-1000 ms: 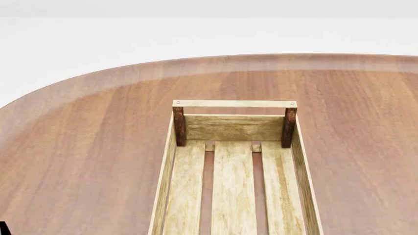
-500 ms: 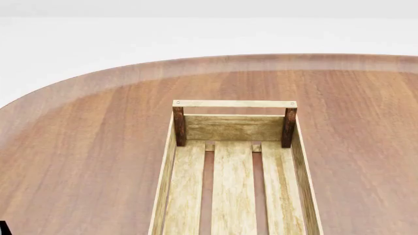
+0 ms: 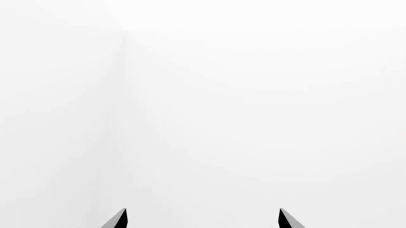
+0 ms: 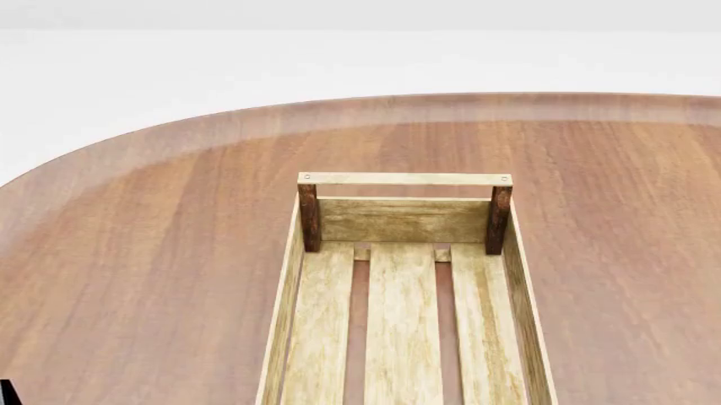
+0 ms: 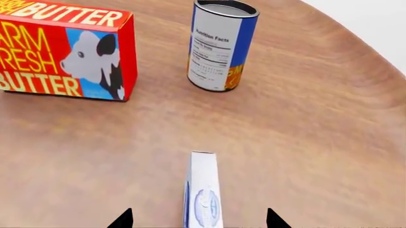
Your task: Pick up the cream cheese and put it in the tray.
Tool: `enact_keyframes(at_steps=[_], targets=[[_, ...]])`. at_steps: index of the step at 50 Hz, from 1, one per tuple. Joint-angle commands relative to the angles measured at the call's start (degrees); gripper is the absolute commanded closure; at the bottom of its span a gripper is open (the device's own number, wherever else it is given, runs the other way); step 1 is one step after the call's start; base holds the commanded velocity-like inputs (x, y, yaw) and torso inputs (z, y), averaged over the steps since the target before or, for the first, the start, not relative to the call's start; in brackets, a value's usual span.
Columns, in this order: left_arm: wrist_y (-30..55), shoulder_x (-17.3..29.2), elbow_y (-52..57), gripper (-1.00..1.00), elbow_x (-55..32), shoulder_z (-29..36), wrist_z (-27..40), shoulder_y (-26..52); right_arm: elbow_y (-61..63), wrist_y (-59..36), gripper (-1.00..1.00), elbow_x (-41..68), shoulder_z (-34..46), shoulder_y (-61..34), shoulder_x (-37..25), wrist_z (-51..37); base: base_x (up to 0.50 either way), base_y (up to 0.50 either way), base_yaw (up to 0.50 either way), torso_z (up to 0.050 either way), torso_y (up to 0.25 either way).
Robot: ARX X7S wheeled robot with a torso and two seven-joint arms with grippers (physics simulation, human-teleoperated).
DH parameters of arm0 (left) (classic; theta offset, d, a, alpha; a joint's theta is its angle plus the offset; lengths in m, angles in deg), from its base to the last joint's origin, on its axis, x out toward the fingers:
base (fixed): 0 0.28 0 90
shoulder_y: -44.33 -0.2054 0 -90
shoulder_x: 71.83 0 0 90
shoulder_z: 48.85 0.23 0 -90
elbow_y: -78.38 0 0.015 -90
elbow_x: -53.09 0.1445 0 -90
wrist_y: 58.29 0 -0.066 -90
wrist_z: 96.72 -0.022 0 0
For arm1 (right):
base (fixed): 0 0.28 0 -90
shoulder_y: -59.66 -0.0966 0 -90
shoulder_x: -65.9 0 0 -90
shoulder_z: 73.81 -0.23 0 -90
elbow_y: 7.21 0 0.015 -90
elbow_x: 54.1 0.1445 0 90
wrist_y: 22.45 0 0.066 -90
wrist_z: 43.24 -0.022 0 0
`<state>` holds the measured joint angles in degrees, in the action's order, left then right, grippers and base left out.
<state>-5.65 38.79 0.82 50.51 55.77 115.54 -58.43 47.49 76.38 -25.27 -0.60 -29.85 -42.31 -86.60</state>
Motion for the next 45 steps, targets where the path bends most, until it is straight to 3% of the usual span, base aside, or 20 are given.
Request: enact_keyframes(at_steps=[1,27,28,40,45], targets=[[-0.14,0.11,-0.07,-1.0,-0.01,0.04,0.19,-0.01,-2.43,0.43,-1.0,0.24,-0.22,-0.89,-0.3,0.75,0.0,0.0,0.0,0.0,0.0],[0.46,0.23,0.32,-1.0,0.23,0.26,0.66,-0.01,-14.31,4.9,-1.0,0.57,-0.72,-5.56,-0.75,6.38,0.0,0.0,0.0,0.0,0.0],[0.41,0.26,0.36,-1.0,0.22,0.24,0.68,-0.05,-14.69,5.26,1.0,0.96,-0.55,-5.72,-0.56,8.12,0.0,0.0,0.0,0.0,0.0],[0.45,0.33,0.24,-1.0,0.28,0.35,0.86,0.02,-9.38,4.04,1.0,1.45,-0.02,-3.78,-0.04,8.2,0.0,0.0,0.0,0.0,0.0],[0.64,0.41,0.55,-1.0,0.2,0.27,1.02,-0.09,1.78,0.94,1.0,1.62,0.7,0.93,0.09,5.45,0.0,0.0,0.0,0.0,0.0]])
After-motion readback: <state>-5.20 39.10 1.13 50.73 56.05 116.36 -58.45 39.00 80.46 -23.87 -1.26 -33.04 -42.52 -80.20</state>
